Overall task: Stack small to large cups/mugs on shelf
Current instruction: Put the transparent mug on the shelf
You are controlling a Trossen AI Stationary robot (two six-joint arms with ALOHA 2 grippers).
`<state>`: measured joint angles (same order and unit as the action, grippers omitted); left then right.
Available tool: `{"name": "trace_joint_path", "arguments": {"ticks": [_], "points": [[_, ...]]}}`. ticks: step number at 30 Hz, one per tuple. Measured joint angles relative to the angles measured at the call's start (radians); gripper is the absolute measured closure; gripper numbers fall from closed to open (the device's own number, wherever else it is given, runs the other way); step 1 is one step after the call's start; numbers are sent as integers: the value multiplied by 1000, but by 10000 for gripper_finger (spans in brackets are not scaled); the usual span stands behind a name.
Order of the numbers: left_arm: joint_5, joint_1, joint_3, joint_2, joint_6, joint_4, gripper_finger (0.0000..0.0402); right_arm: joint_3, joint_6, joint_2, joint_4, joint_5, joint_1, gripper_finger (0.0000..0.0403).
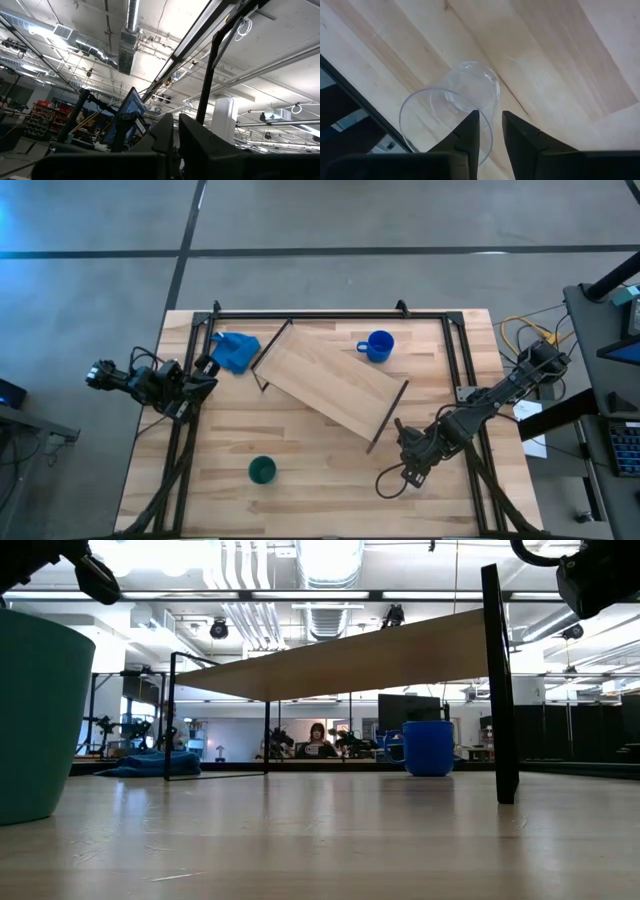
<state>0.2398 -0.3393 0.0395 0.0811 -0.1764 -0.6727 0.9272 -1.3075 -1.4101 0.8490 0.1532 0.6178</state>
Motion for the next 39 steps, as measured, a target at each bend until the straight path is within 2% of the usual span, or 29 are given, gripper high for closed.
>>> {"name": "trace_joint_path", "arguments": {"ticks": [18, 22, 27, 30, 37, 39], "points": [[0, 0, 0, 0, 0, 0, 386, -41, 7, 0, 2, 2, 0, 393], [0, 0, 0, 0, 0, 0, 386, 30, 10, 0, -1, 24, 0, 394], [0, 0, 0, 0, 0, 0, 386, 197, 96, 2, 19, 26, -3, 394], [0, 0, 0, 0, 0, 0, 386, 325, 171, 2, 59, -68, -5, 394], [0, 0, 0, 0, 0, 0, 386, 624, 458, 2, 172, -491, -76, 394], [0, 0, 0, 0, 0, 0, 386, 689, 555, 2, 195, -551, -120, 394]]}}
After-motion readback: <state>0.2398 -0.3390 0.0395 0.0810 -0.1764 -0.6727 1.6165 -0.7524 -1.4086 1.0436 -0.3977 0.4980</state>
